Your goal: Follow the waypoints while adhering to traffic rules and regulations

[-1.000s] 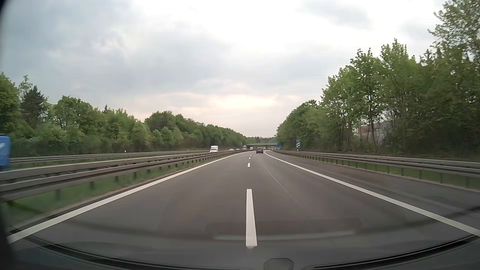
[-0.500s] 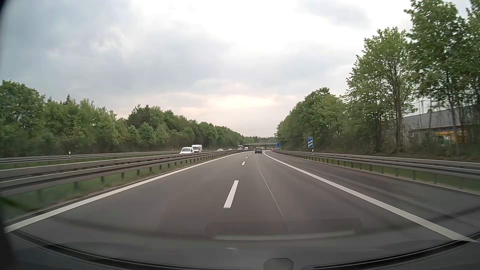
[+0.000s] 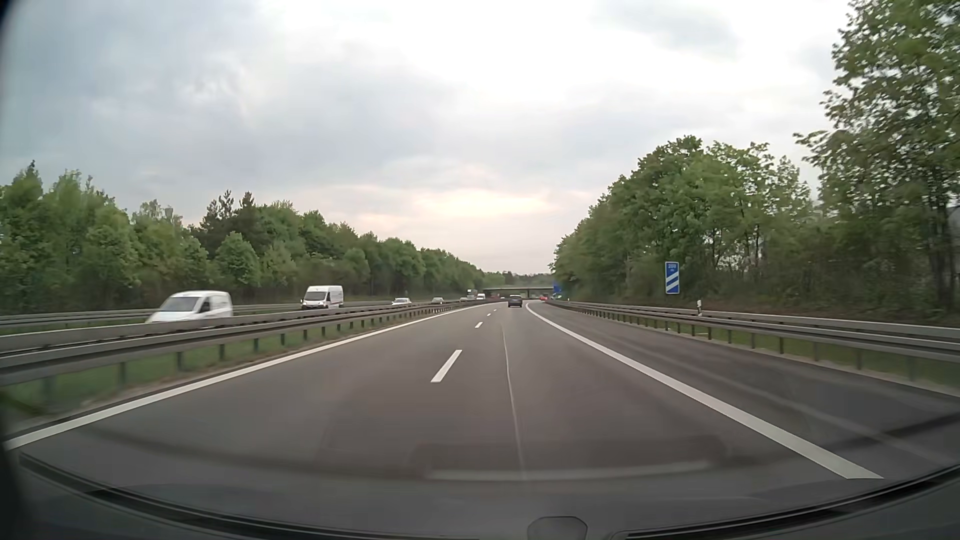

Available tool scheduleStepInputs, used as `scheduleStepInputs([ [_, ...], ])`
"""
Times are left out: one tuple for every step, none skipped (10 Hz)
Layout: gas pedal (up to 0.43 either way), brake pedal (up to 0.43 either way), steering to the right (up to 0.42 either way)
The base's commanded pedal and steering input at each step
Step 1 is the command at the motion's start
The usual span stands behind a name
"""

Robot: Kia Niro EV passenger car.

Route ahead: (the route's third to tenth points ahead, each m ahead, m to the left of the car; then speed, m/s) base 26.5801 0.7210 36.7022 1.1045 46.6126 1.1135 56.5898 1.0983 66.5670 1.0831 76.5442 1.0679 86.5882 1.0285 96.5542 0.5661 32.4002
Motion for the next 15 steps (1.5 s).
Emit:
scheduleStepInputs([
  [0.118,0.000,0.000],
  [0.118,0.000,-0.001],
  [0.118,0.000,-0.001],
  [0.118,0.000,-0.001],
  [0.118,0.000,-0.001],
  [0.118,0.000,0.000],
  [0.118,0.000,0.000],
  [0.118,0.000,0.000],
  [0.118,0.000,-0.001],
  [0.118,0.000,0.000],
  [0.118,0.000,0.000],
  [0.118,0.000,0.000],
  [0.118,0.000,0.000],
  [0.118,0.000,0.000],
  [0.118,0.000,0.000],
])
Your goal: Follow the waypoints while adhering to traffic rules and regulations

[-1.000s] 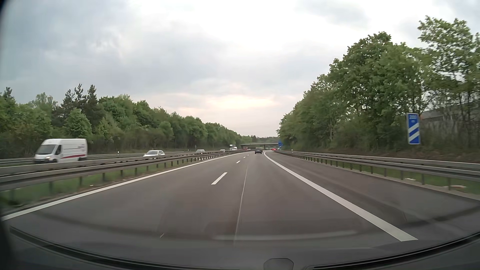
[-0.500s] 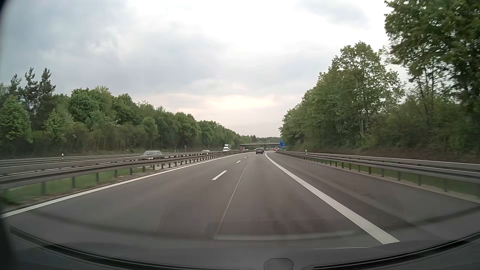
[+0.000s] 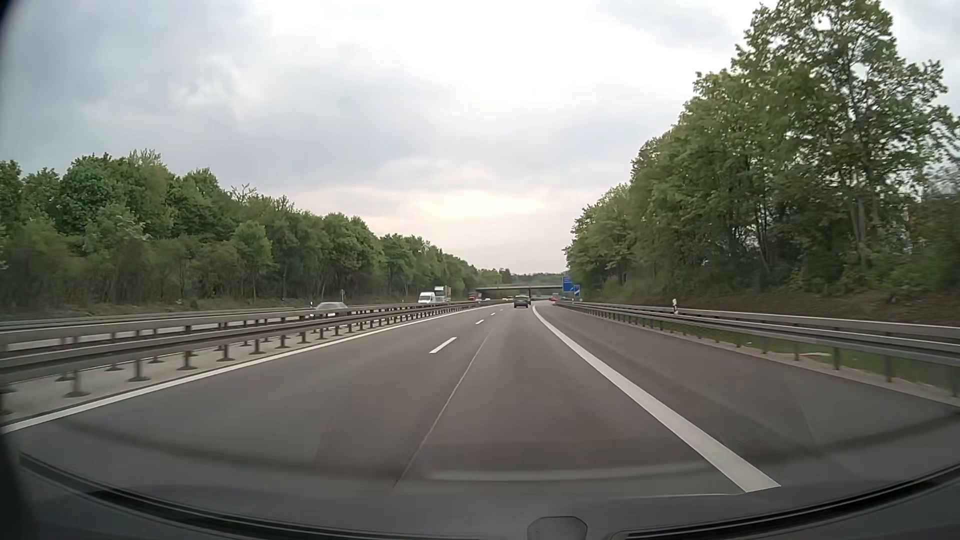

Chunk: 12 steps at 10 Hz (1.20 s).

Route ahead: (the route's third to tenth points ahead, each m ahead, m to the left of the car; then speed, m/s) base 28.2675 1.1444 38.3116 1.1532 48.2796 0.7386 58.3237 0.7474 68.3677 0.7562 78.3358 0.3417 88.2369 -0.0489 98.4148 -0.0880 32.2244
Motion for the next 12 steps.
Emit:
scheduleStepInputs([
  [0.130,0.000,0.000],
  [0.138,0.000,0.000],
  [0.150,0.000,0.000],
  [0.150,0.000,0.001],
  [0.169,0.000,0.002],
  [0.189,0.000,0.002],
  [0.189,0.000,0.002],
  [0.189,0.000,0.003],
  [0.189,0.000,0.002],
  [0.189,0.000,0.003],
  [0.197,0.000,0.003],
  [0.209,0.000,0.003],
])
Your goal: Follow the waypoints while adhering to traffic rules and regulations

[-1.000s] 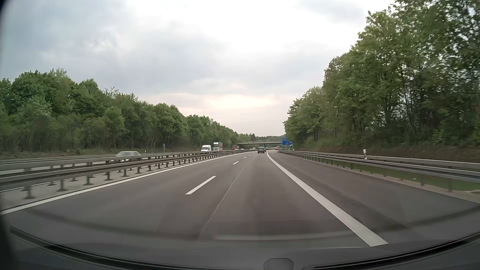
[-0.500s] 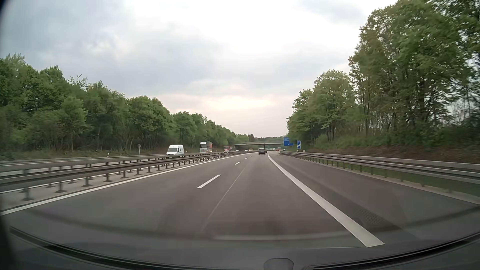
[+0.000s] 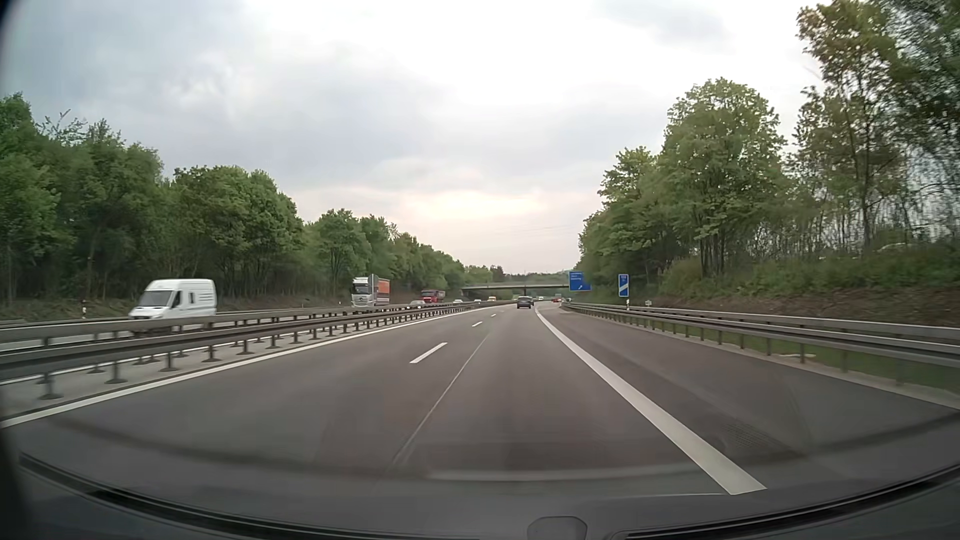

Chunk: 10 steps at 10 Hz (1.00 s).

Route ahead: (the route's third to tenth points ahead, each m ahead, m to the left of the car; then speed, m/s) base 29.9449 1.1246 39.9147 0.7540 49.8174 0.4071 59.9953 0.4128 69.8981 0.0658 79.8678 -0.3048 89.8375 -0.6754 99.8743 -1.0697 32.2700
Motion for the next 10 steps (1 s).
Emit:
scheduleStepInputs([
  [0.209,0.000,0.003],
  [0.209,0.000,0.003],
  [0.209,0.000,0.003],
  [0.209,0.000,0.003],
  [0.209,0.000,0.003],
  [0.209,0.000,0.003],
  [0.209,0.000,0.003],
  [0.209,0.000,0.003],
  [0.209,0.000,0.003],
  [0.209,0.000,0.003],
])
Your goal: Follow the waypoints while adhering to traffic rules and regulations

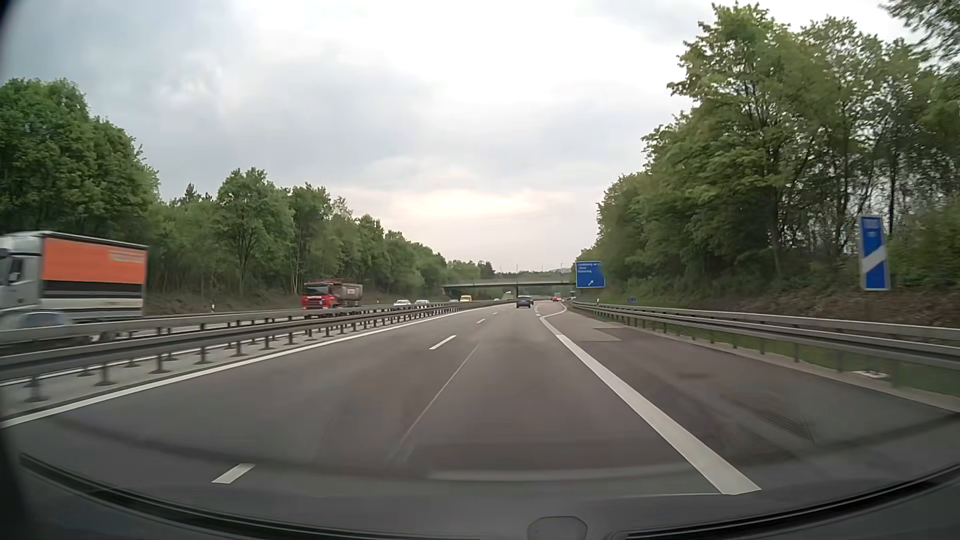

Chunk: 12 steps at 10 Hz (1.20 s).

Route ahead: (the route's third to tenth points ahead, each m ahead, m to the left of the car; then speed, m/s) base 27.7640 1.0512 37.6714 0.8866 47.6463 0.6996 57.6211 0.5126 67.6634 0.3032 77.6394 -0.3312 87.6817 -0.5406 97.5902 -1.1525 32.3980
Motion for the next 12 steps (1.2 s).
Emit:
scheduleStepInputs([
  [0.209,0.000,0.003],
  [0.209,0.000,0.003],
  [0.197,0.000,0.003],
  [0.197,0.000,0.003],
  [0.189,0.000,0.003],
  [0.189,0.000,0.003],
  [0.189,0.000,0.003],
  [0.189,0.000,0.003],
  [0.189,0.000,0.003],
  [0.189,0.000,0.003],
  [0.197,0.000,0.003],
  [0.197,0.000,0.003],
])
